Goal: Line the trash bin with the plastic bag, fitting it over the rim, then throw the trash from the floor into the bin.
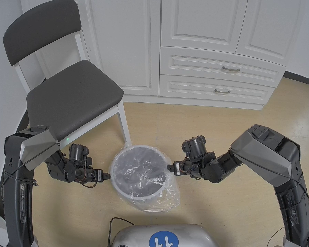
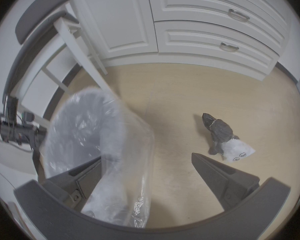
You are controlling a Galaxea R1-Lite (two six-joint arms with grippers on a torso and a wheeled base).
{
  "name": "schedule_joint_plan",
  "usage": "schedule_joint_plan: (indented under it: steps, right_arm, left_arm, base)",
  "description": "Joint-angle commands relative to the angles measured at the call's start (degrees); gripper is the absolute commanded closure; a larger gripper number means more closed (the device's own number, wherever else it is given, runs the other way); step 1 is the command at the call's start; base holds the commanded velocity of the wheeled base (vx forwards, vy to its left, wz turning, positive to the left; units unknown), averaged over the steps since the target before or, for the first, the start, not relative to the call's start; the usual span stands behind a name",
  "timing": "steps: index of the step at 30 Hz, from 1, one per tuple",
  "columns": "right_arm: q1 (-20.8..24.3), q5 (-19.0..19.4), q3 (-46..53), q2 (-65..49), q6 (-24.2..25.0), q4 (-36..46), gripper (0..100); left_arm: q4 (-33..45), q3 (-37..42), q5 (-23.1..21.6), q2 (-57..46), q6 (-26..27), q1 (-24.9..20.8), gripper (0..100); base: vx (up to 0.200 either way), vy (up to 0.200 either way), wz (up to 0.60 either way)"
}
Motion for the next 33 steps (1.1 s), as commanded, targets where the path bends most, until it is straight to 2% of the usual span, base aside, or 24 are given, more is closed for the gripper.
schedule_joint_plan:
  steps: [1, 8, 17, 19, 23, 26, 33]
  right_arm:
    - [2.8, 1.5, -1.73, 0.67, 4.86, -1.28, 0]
    - [5.96, 1.5, -3.22, 3.13, 8.64, -1.54, 0]
    - [7.9, -0.69, -7.27, 7.44, 9.17, -0.58, 0]
    - [8.07, -0.87, -6.92, 7.35, 9.0, 0.39, 0]
    - [7.81, -0.25, -6.04, 4.98, 7.68, 7.42, 0]
    - [7.02, 0.18, -4.02, 3.04, 4.6, 10.76, 0]
    - [6.4, 3.08, -0.76, 1.11, 2.32, 10.59, 0]
  left_arm:
    - [-0.05, 0.0, -0.06, -0.03, 0.02, -0.01, 0]
    - [0.04, 0.0, 0.03, -0.03, 0.02, -0.01, 0]
    - [0.04, 0.0, 0.03, -0.03, 0.02, -0.01, 0]
    - [0.04, 0.0, 0.03, -0.03, 0.02, -0.01, 0]
    - [0.04, 0.0, 0.03, -0.03, 0.02, -0.01, 0]
    - [0.04, 0.0, 0.03, -0.03, 0.02, -0.01, 0]
    - [-0.05, 0.0, 0.03, -0.03, -0.06, -0.01, 0]
  base:
    - [0.0, 0.0, 0.0]
    - [0.0, 0.0, 0.0]
    - [0.0, 0.0, 0.0]
    - [0.0, 0.0, 0.0]
    - [0.0, 0.0, 0.0]
    - [0.0, 0.0, 0.0]
    - [0.0, 0.0, 0.0]
